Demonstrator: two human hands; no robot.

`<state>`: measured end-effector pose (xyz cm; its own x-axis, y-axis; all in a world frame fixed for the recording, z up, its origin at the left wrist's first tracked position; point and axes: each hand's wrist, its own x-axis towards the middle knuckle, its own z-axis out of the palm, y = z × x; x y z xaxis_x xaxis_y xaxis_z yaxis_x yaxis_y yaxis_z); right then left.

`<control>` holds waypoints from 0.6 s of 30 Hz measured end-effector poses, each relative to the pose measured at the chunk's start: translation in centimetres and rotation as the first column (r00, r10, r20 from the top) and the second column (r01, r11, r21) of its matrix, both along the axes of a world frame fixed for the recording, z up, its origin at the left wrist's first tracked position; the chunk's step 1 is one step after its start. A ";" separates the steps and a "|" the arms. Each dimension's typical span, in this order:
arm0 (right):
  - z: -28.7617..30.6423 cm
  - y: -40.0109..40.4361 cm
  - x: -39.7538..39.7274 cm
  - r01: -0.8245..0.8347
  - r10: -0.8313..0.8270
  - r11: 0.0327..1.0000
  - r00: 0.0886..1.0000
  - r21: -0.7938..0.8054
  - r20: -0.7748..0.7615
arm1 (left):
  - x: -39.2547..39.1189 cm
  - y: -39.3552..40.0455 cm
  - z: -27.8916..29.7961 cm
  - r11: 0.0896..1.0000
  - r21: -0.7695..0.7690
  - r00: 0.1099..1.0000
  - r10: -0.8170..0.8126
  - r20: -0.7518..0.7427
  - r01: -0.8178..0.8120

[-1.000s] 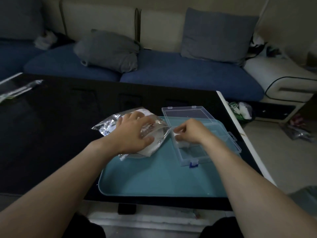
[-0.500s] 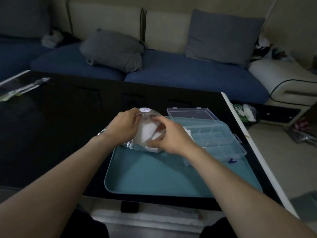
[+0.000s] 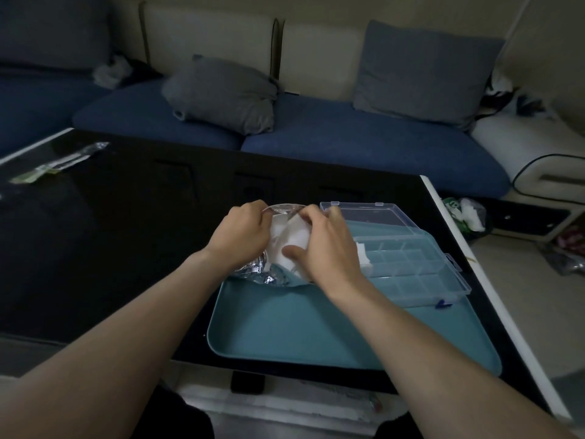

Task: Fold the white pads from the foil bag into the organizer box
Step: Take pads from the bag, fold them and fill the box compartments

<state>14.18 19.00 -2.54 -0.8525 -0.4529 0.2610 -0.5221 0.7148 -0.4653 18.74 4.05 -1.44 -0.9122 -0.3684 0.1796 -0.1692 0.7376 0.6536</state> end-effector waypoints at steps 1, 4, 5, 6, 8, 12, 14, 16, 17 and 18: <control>0.1 0.1 0.0 -0.009 0.010 1.000 0.998 0.010 -0.057 | 0.0 0.0 0.0 1.000 0.011 1.000 -0.002 0.000 0.002; 0.2 -0.1 0.1 -0.114 0.125 0.991 0.978 0.076 -0.168 | 0.1 0.1 0.0 0.999 0.033 1.000 -0.002 0.005 0.002; 0.2 -0.2 0.1 -0.167 0.181 0.981 0.970 0.101 -0.160 | 0.1 0.2 0.0 0.999 0.034 1.000 0.000 0.007 0.000; 0.2 -0.3 0.1 -0.214 0.229 0.969 0.965 0.121 -0.128 | 0.1 0.2 0.0 0.999 0.033 1.000 0.001 0.011 -0.001; 0.4 0.0 -0.1 -0.290 0.301 0.945 0.952 0.155 -0.051 | 0.2 0.2 0.1 1.000 0.029 1.000 0.003 0.022 -0.003; 0.5 0.8 -0.4 -0.338 0.361 0.898 0.932 0.283 -0.029 | 0.2 0.0 0.1 0.999 0.049 0.999 -0.009 0.031 0.007; 0.5 1.0 -0.5 -0.325 0.354 0.897 0.934 0.300 -0.047 | 0.3 0.1 0.0 0.998 0.064 0.999 -0.020 0.025 0.019; 0.5 1.1 -0.4 -0.305 0.336 0.915 0.938 0.263 -0.081 | 0.4 0.2 0.0 0.998 0.053 1.000 -0.022 0.010 0.022; 0.6 1.1 -0.4 -0.290 0.322 0.929 0.940 0.231 -0.114 | 0.4 0.3 0.0 0.999 0.044 1.000 -0.022 0.002 0.022; 0.7 1.2 -0.4 -0.273 0.305 0.940 0.941 0.205 -0.147 | 0.4 0.4 0.0 0.999 0.035 1.000 -0.023 -0.003 0.023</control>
<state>13.76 20.22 -1.89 -0.6261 -0.7260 0.2846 -0.7797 0.5836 -0.2268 19.16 4.48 -1.43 -0.9201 -0.3531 0.1692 -0.1504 0.7177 0.6799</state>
